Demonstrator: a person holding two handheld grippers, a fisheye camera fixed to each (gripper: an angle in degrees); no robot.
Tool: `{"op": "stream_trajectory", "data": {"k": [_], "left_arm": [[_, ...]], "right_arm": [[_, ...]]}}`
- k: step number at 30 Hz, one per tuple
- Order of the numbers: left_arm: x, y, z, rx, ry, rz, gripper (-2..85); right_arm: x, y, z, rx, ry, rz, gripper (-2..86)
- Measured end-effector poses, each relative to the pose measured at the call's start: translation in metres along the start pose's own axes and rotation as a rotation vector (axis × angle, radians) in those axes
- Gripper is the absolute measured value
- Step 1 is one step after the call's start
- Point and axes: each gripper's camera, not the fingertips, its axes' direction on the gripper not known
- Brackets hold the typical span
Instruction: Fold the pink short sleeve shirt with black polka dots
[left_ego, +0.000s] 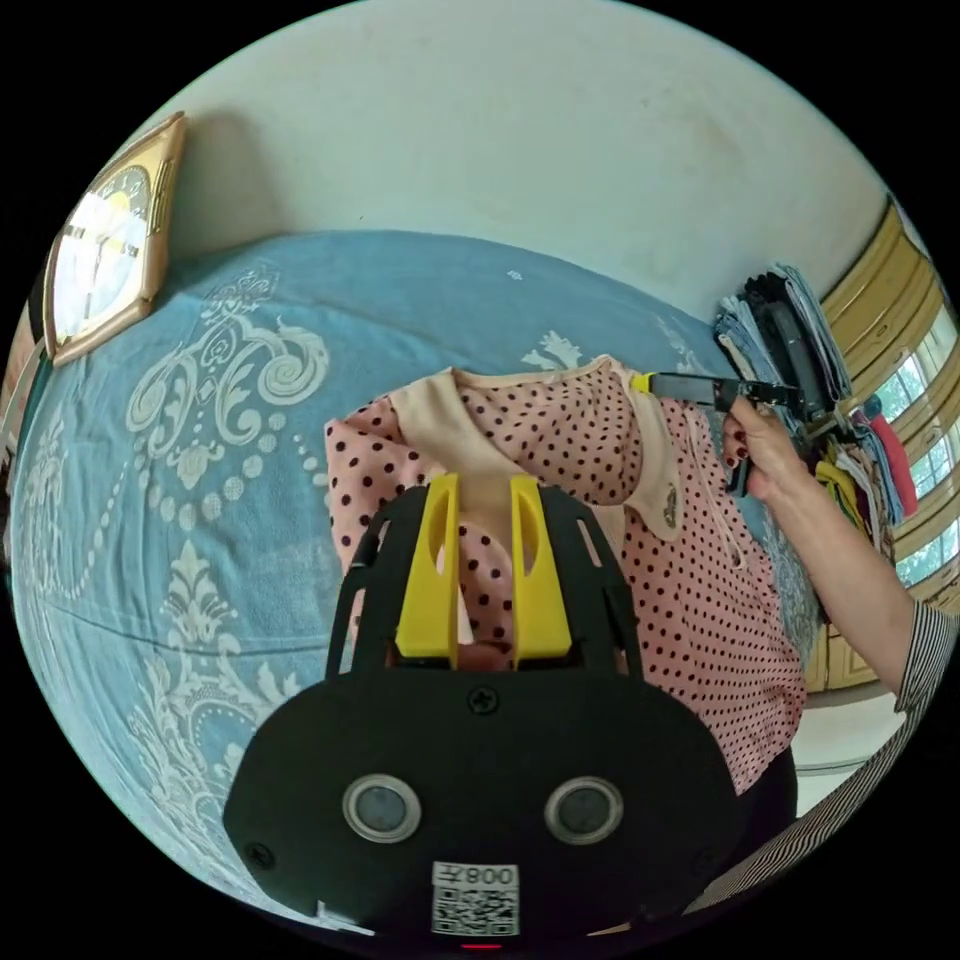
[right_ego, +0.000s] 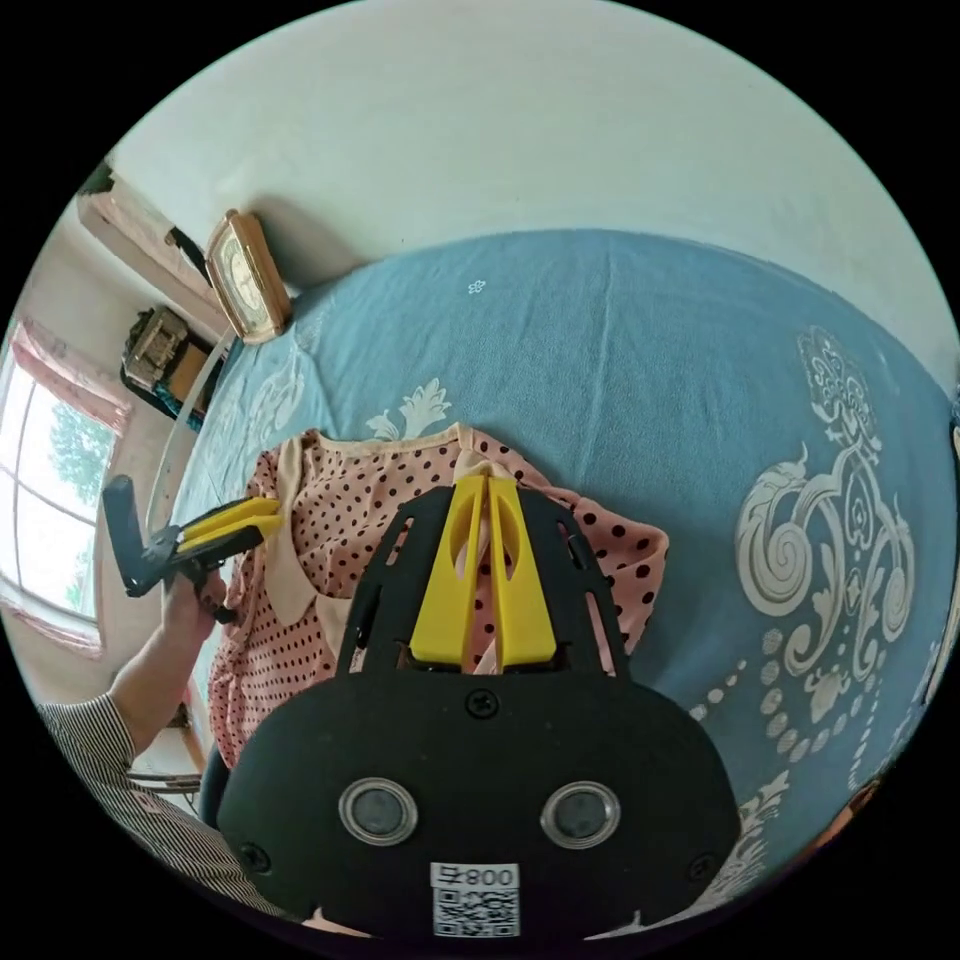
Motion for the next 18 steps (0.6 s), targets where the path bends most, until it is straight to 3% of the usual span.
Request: {"op": "stream_trajectory", "data": {"k": [3, 6, 15, 18], "left_arm": [[-0.003, 0.006, -0.007, 0.013, -0.08, -0.013, 6.6], [-0.006, 0.011, -0.013, 0.028, 0.004, -0.031, 6.7], [0.016, 0.026, -0.049, 0.136, 0.02, 0.049, 6.9], [0.018, 0.023, -0.04, 0.089, 0.002, 0.063, 6.8]], "right_arm": [[0.004, 0.004, 0.004, 0.005, -0.016, 0.005, 0.3], [0.003, 0.007, 0.005, 0.004, -0.01, -0.001, 0.3], [-0.003, 0.045, -0.032, 0.111, -0.027, -0.027, 0.3], [-0.006, 0.059, -0.032, 0.093, -0.004, -0.054, 0.1]]}}
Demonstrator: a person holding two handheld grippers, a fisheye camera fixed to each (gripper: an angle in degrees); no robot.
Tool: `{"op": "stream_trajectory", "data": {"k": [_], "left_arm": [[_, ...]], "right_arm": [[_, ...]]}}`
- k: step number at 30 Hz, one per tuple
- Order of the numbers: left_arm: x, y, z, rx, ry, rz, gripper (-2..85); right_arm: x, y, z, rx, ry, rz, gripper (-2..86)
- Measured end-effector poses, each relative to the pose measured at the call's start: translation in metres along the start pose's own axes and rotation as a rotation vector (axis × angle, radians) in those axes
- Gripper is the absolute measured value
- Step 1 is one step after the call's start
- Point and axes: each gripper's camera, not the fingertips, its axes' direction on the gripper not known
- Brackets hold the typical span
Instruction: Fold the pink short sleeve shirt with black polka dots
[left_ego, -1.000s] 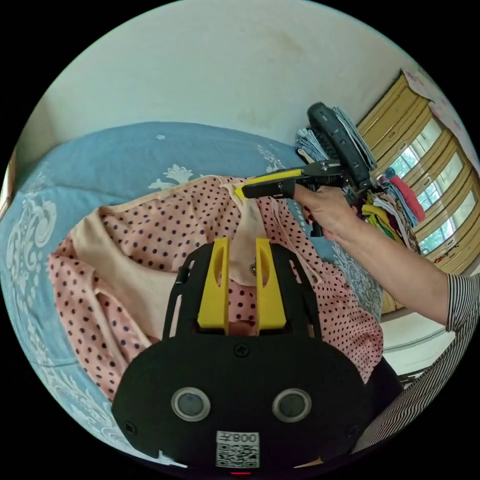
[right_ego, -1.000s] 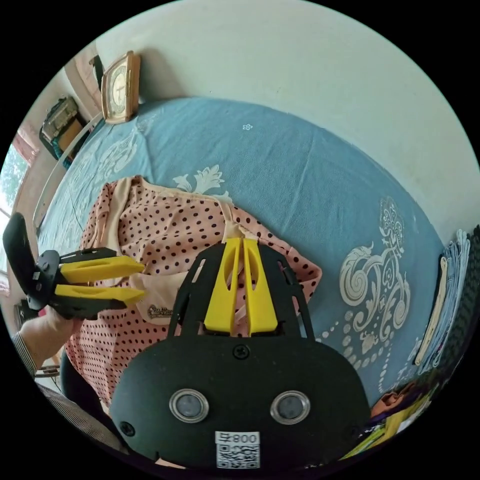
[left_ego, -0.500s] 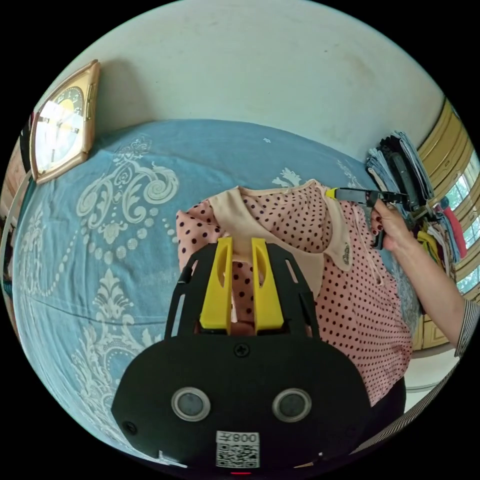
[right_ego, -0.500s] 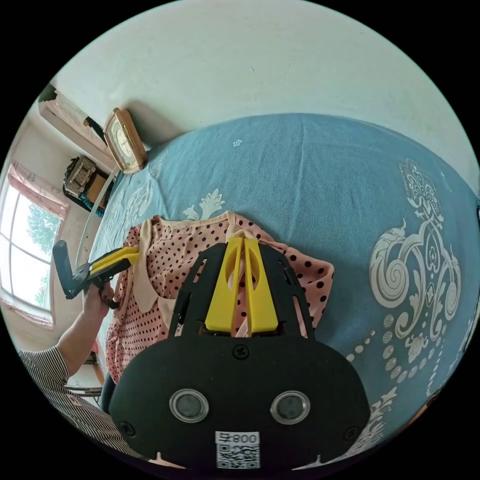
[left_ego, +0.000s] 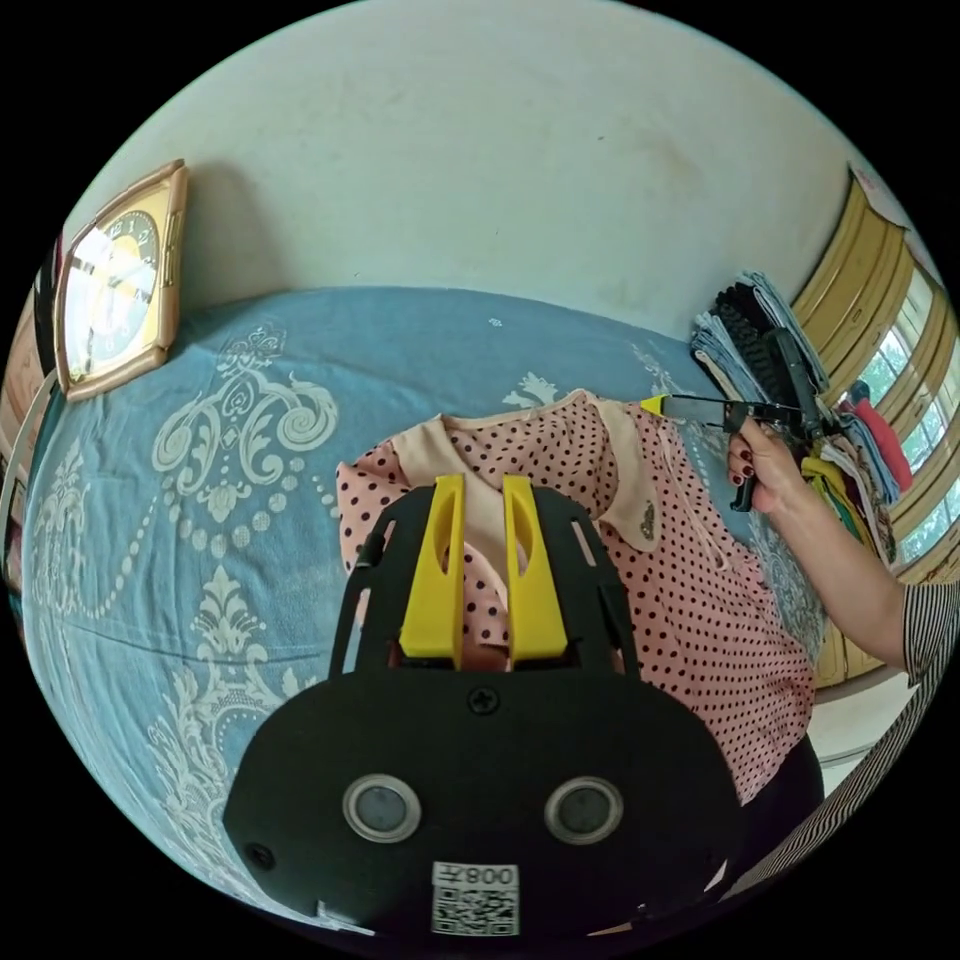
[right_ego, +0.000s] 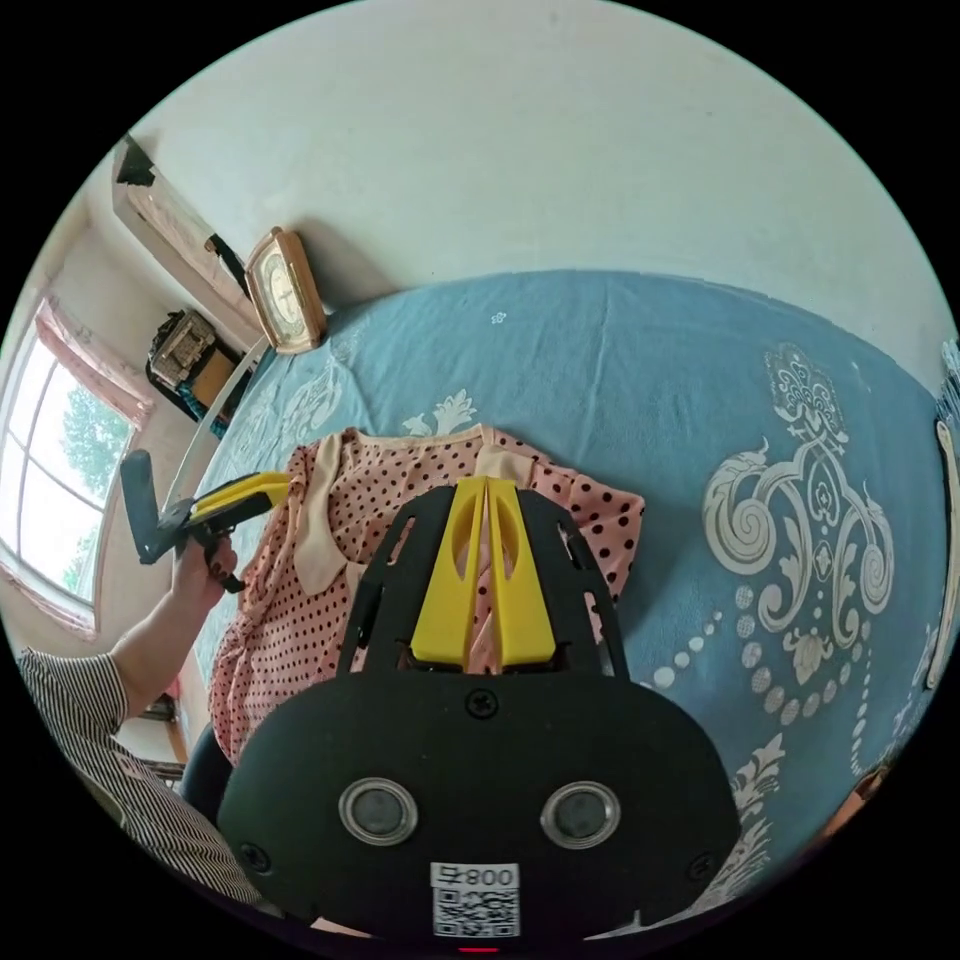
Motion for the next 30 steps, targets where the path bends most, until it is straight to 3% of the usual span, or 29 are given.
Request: {"op": "stream_trajectory", "data": {"k": [5, 14, 20, 25, 30], "left_arm": [[-0.008, 0.006, 0.02, -0.09, -0.024, -0.002, 6.3], [-0.018, 0.044, -0.02, -0.047, 0.027, -0.021, 6.7], [-0.028, 0.135, -0.098, 0.004, 0.176, -0.066, 7.3], [-0.028, 0.256, -0.152, -0.167, 0.151, -0.176, 7.3], [-0.021, 0.321, -0.177, -0.235, 0.194, -0.239, 7.4]], "right_arm": [[0.008, 0.002, 0.029, -0.143, 0.023, 0.046, 0.1], [-0.001, 0.054, -0.031, -0.018, 0.011, -0.007, 0.1], [-0.005, 0.165, -0.112, -0.024, -0.065, 0.011, 0.1], [-0.011, 0.278, -0.161, -0.148, -0.101, 0.093, 0.1], [-0.011, 0.346, -0.191, -0.234, -0.036, 0.181, 0.2]]}}
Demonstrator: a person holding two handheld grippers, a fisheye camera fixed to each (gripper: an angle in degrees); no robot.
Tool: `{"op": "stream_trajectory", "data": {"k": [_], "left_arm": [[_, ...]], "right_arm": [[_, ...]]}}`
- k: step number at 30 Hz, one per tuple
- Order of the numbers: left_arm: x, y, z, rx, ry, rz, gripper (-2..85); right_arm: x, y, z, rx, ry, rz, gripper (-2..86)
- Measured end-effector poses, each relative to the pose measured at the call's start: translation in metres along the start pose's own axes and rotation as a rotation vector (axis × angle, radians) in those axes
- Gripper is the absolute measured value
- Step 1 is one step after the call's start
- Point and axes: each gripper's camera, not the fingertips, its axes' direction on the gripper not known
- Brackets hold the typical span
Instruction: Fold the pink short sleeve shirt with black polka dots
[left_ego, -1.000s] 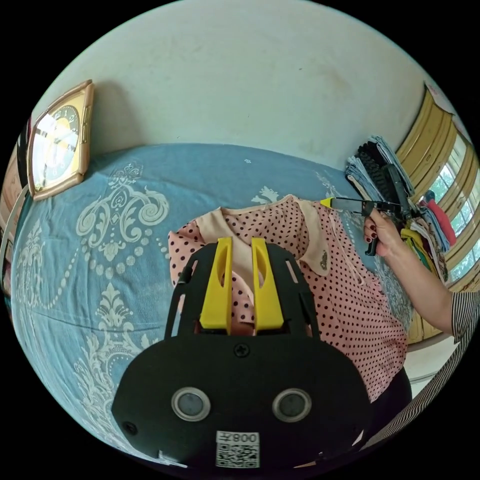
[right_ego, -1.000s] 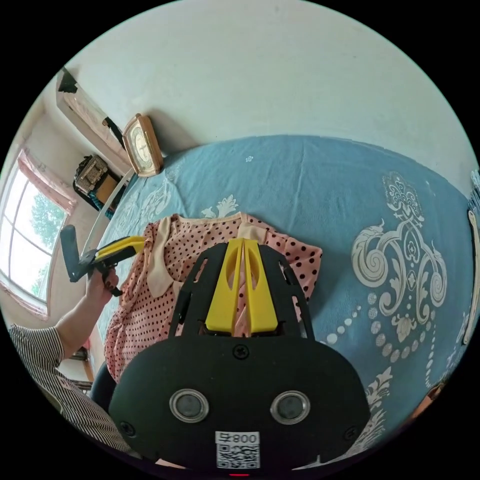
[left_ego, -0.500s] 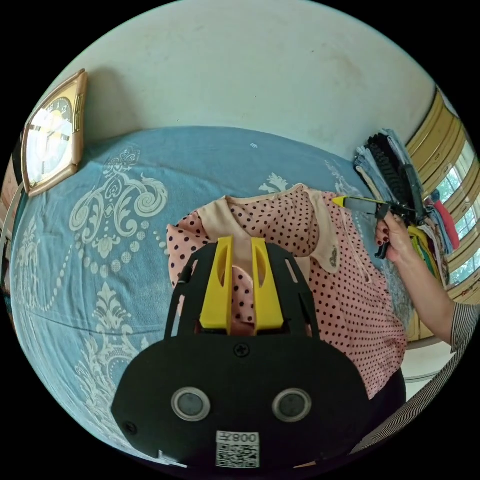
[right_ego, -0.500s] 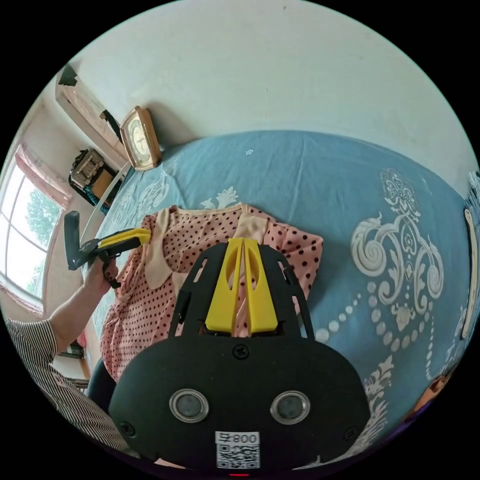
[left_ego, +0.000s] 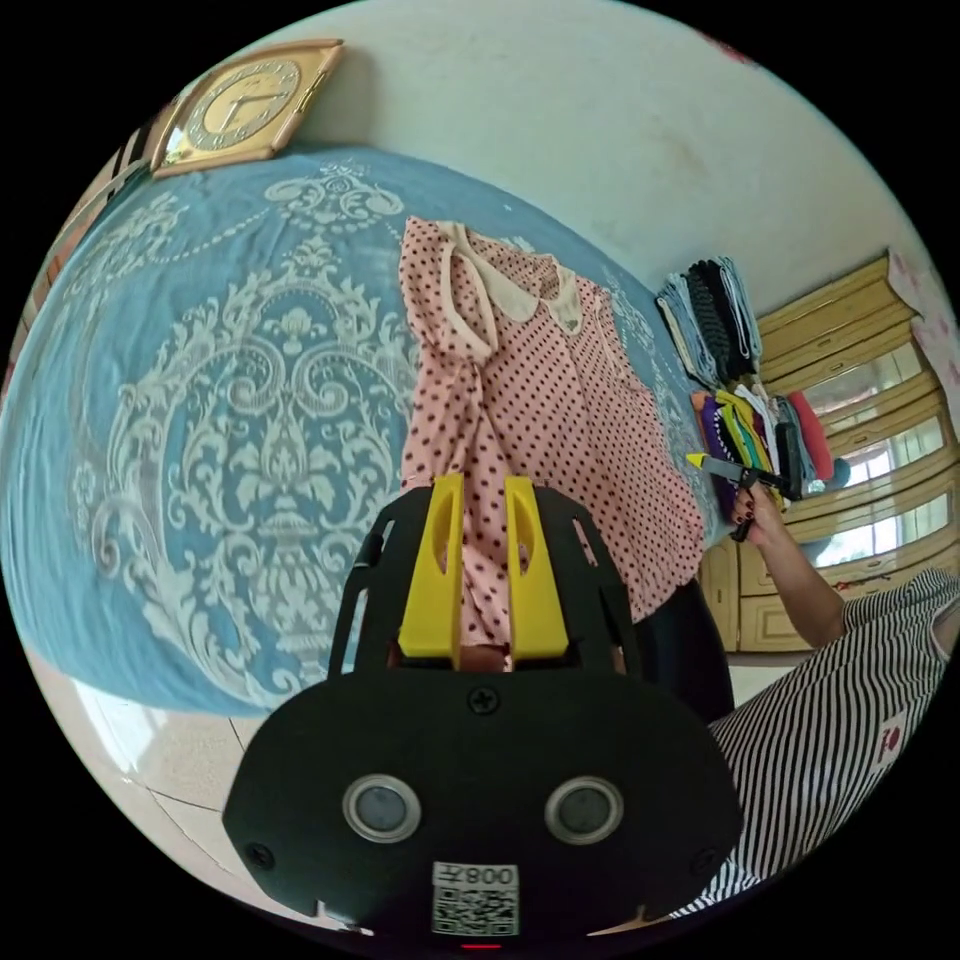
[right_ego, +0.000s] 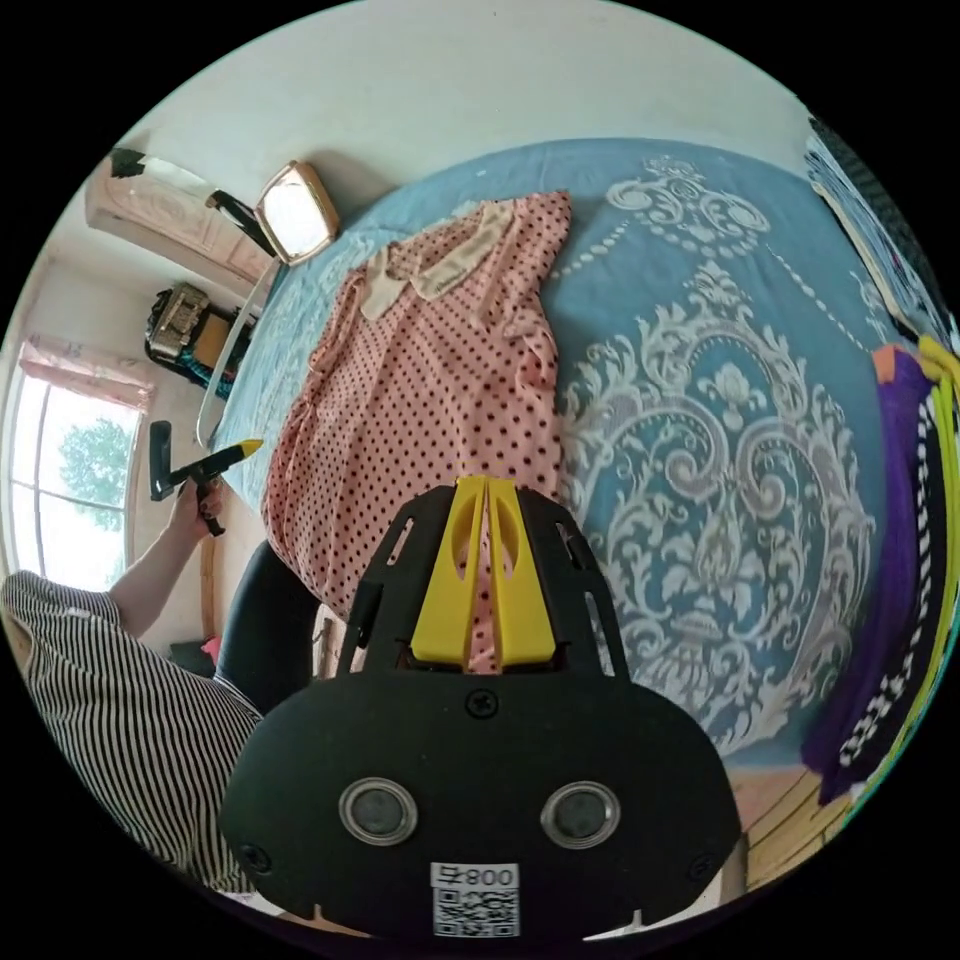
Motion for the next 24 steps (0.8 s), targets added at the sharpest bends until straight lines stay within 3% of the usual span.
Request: {"op": "stream_trajectory", "data": {"k": [6, 14, 24], "left_arm": [[-0.011, 0.063, -0.022, 0.024, 0.062, -0.09, 8.8], [-0.051, 0.167, -0.024, -0.075, 0.084, -0.228, 11.6], [-0.071, 0.261, -0.011, -0.119, 0.15, -0.302, 11.7]], "right_arm": [[0.016, 0.077, -0.022, -0.015, -0.071, 0.098, 0.6], [0.043, 0.2, -0.047, -0.046, -0.167, 0.242, 5.9], [0.046, 0.248, -0.046, -0.09, -0.135, 0.238, 7.3]]}}
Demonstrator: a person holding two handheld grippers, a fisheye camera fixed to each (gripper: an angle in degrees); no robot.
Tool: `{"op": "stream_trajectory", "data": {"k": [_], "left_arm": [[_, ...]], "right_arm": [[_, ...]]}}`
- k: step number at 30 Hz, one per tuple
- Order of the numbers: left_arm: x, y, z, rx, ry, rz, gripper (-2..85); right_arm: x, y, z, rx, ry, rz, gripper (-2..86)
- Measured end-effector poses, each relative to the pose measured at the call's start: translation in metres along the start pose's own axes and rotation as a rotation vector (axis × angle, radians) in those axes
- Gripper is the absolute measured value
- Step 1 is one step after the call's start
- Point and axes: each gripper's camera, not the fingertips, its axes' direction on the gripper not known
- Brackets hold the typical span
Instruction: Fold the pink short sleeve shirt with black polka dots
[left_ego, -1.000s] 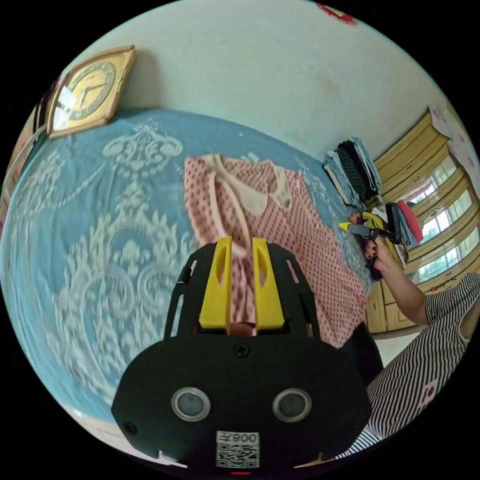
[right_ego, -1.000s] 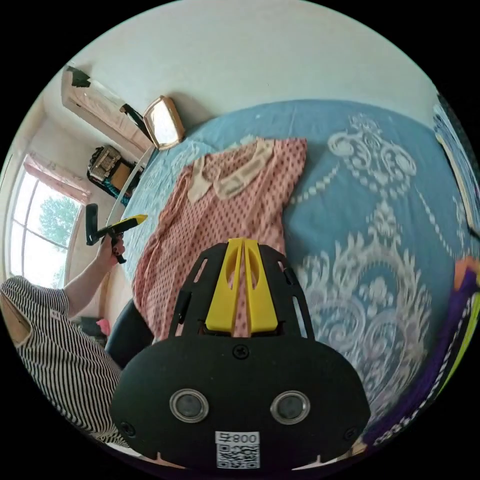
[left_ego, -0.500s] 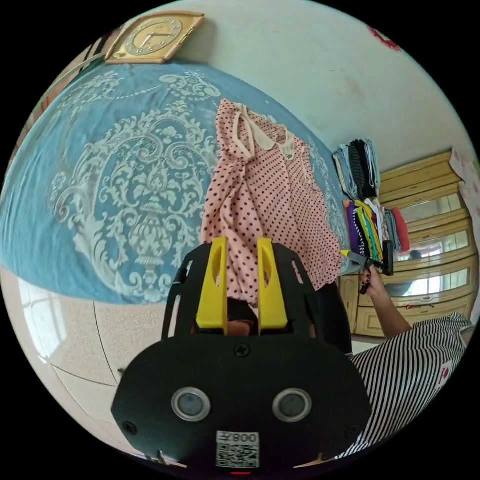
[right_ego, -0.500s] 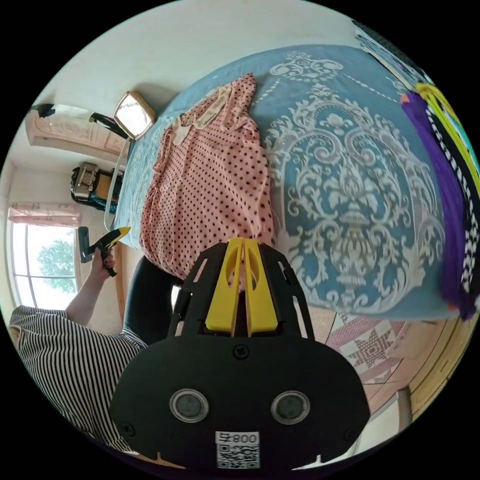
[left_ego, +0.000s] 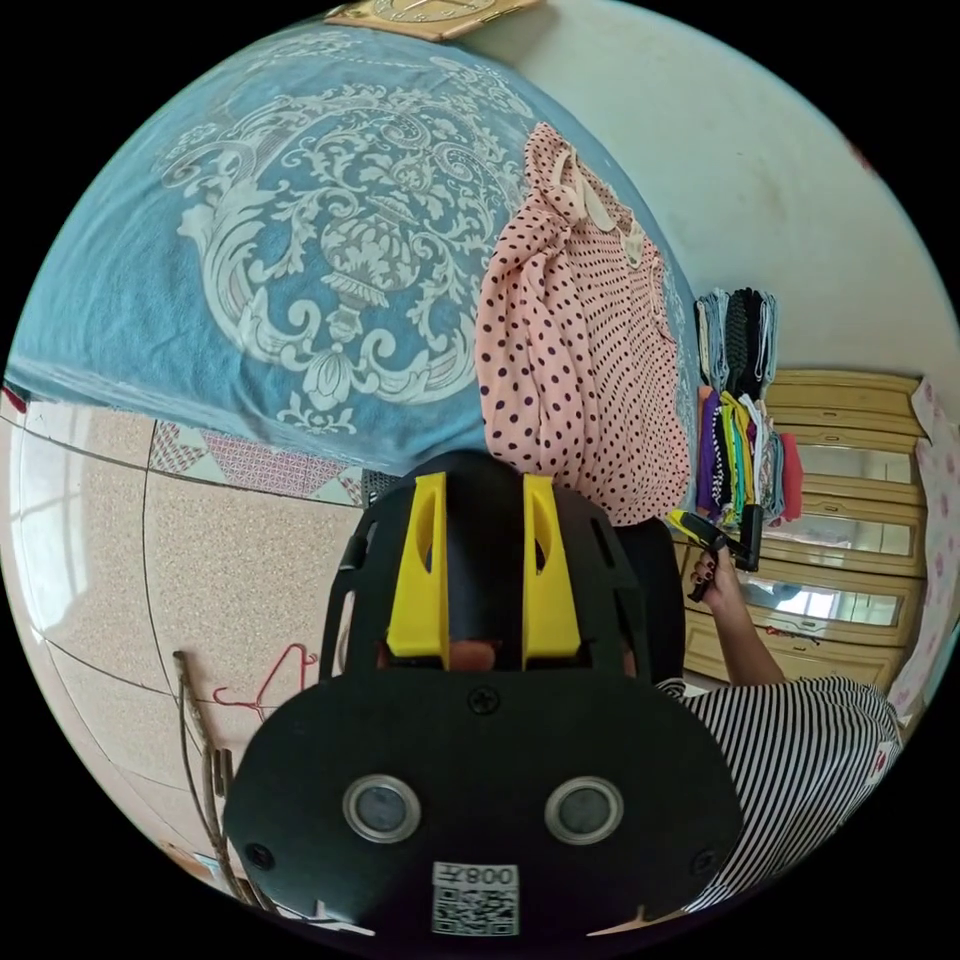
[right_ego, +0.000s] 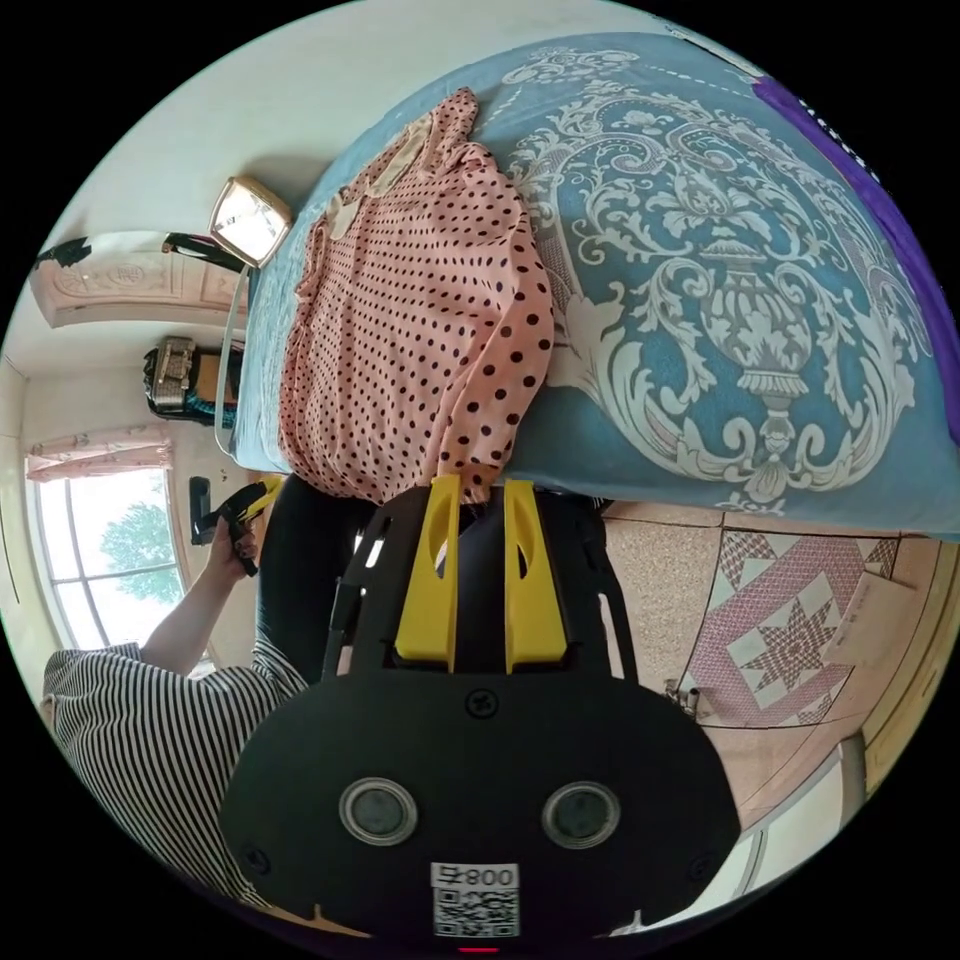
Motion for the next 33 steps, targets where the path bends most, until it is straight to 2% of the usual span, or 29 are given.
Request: {"op": "stream_trajectory", "data": {"k": [7, 19, 27, 33], "left_arm": [[-0.017, 0.041, 0.001, -0.005, -0.026, 0.006, 11.6], [-0.038, 0.105, -0.01, 0.071, 0.038, 0.066, 11.1], [-0.065, 0.132, -0.003, 0.019, 0.03, 0.093, 12.0], [-0.049, 0.145, 0.025, -0.086, 0.142, 0.187, 12.4]], "right_arm": [[0.022, 0.03, -0.019, 0.01, -0.03, 0.031, 2.3], [0.031, 0.093, -0.111, 0.118, -0.303, -0.068, 0.3], [0.012, 0.103, -0.165, 0.176, -0.417, -0.158, 0.3], [-0.009, 0.103, -0.19, 0.196, -0.463, -0.216, 0.3]]}}
